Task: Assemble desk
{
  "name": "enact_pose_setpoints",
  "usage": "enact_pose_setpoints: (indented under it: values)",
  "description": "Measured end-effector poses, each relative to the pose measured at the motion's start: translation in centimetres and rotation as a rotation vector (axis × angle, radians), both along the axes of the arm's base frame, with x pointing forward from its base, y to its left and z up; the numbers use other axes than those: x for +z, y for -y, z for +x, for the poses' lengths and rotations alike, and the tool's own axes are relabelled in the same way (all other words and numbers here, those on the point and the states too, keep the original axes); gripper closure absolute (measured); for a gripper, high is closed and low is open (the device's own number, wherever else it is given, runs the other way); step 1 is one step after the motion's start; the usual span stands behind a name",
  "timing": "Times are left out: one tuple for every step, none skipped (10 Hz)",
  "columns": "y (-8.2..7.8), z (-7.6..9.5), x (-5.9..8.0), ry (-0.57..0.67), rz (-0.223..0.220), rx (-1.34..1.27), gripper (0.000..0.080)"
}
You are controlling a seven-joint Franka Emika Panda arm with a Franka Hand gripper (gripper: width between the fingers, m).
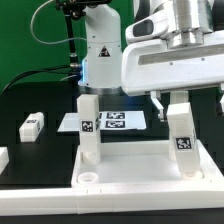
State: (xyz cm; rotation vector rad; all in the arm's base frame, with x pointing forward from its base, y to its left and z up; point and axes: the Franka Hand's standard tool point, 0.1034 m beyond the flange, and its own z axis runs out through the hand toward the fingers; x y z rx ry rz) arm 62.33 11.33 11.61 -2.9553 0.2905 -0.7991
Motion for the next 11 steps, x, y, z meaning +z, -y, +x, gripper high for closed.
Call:
enact_pose_setpoints:
  values:
    - [0.0,0.0,0.0,0.000,-0.001,0.001,0.0151]
    - [0.0,0.0,0.0,0.000,-0.001,0.002,0.0151]
    - [0.2,0.1,0.1,-0.018,-0.008,0.010,0.0151]
    - [0.9,0.6,1.5,-0.067,-0.016,0.026,0.0151]
    - [1.8,1.2,3.0,-0.088,-0.014,0.029,0.0151]
    - [2.4,1.5,3.2,-0.084,-0.015,0.023,0.0151]
    - [3.2,1.2,2.8,-0.145,-0.022,0.035,0.0151]
    - [4.1,1.1,2.8,-0.254,-0.007,0.022,0.0151]
    - [4.2,1.6,3.3,-0.336,0.007,0.018,0.0151]
    - [3.8,2.2,3.7,-0.386,0.024,0.006,0.0151]
    - [3.7,2.2,4.0,-0.455,0.048,-0.013,0.0151]
